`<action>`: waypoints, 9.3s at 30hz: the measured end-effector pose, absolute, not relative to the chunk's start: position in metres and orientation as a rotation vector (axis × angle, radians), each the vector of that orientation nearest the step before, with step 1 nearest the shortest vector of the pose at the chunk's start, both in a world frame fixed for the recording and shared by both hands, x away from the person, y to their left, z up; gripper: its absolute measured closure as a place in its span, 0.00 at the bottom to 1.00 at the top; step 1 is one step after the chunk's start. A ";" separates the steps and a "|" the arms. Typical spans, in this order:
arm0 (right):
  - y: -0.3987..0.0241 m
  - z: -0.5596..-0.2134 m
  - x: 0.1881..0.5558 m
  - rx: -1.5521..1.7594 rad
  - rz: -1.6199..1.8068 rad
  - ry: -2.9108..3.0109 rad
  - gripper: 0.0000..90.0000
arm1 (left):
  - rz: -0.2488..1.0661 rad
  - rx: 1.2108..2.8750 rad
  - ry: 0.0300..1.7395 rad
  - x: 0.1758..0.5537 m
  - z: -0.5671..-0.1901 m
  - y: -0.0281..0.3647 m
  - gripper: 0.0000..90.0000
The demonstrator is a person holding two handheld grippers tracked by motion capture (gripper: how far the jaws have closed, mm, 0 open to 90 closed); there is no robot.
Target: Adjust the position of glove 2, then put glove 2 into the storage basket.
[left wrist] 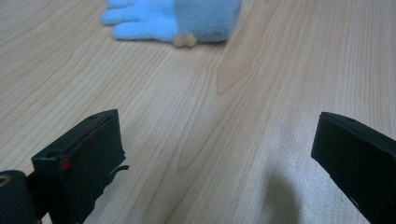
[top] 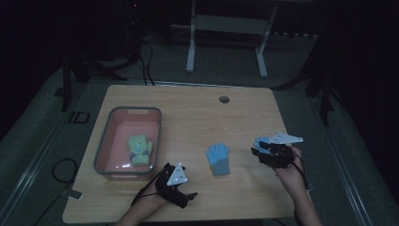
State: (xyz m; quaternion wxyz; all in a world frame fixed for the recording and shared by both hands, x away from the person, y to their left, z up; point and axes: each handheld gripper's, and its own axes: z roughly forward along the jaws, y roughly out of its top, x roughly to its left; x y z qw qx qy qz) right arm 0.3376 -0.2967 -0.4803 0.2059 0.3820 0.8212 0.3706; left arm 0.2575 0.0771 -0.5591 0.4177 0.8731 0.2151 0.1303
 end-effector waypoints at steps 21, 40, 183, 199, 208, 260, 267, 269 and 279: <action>-0.373 -0.515 0.383 1.132 1.014 2.338 0.69 | 0.314 2.188 0.538 0.256 -0.560 0.080 0.03; -0.348 -0.541 0.383 1.266 0.781 2.275 0.92 | 0.327 2.179 0.539 0.255 -0.558 0.081 0.03; -0.194 -0.519 0.344 0.986 1.135 2.507 0.37 | 0.383 2.138 0.552 0.255 -0.553 0.079 0.04; -0.222 -0.507 0.350 1.079 1.210 2.462 0.16 | 0.251 2.186 0.544 0.265 -0.550 0.059 0.04; -0.231 -0.509 0.353 1.145 1.219 2.481 0.17 | 0.299 2.224 0.448 0.273 -0.544 0.041 0.06; -0.202 -0.549 0.394 1.252 1.168 2.583 0.58 | 0.397 2.400 0.179 0.320 -0.550 -0.019 0.82; -0.187 -0.550 0.395 1.211 1.168 2.653 0.84 | 0.398 2.411 0.184 0.319 -0.549 -0.018 0.83; -0.186 -0.550 0.394 1.214 1.164 2.651 0.85 | 0.393 2.412 0.194 0.318 -0.548 -0.018 0.84; -0.186 -0.527 0.391 1.211 1.259 2.600 0.87 | 0.408 2.431 0.198 0.318 -0.520 -0.010 0.85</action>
